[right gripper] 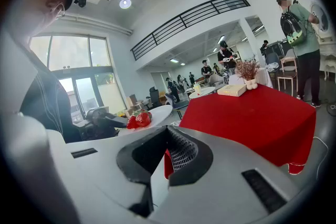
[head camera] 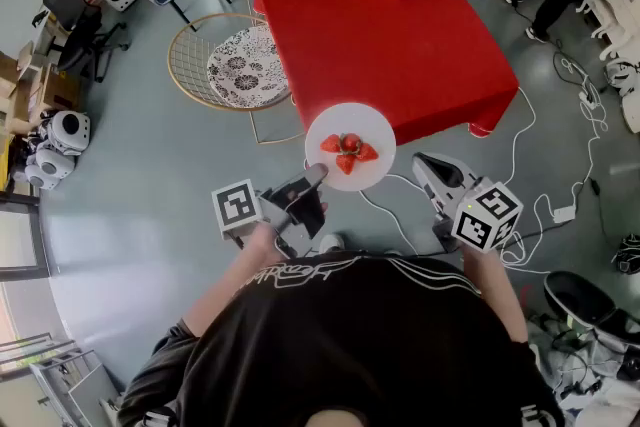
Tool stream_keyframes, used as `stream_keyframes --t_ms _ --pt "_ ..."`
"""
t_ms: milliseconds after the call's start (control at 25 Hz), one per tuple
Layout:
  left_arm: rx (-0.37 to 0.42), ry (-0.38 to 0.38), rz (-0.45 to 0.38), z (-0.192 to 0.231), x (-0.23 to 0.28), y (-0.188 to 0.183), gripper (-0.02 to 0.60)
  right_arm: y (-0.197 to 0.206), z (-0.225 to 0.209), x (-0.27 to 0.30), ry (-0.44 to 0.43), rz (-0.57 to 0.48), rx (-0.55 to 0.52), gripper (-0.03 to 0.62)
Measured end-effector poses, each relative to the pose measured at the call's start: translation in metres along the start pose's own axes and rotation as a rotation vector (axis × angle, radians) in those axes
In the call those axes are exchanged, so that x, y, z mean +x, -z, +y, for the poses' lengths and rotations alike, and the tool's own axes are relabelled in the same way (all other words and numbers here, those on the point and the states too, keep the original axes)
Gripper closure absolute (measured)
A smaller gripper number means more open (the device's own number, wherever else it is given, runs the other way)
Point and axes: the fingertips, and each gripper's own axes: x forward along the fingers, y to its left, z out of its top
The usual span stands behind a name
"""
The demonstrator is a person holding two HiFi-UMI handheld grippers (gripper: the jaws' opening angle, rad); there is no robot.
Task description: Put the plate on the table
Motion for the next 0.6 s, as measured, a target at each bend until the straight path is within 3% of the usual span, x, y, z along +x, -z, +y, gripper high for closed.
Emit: stream_keyframes --t_ms 600 --pt "0.005 0.015 0.056 0.01 -0.019 -0.019 0.565 0.011 0.025 0.021 0.041 -0.075 0.08 0.586"
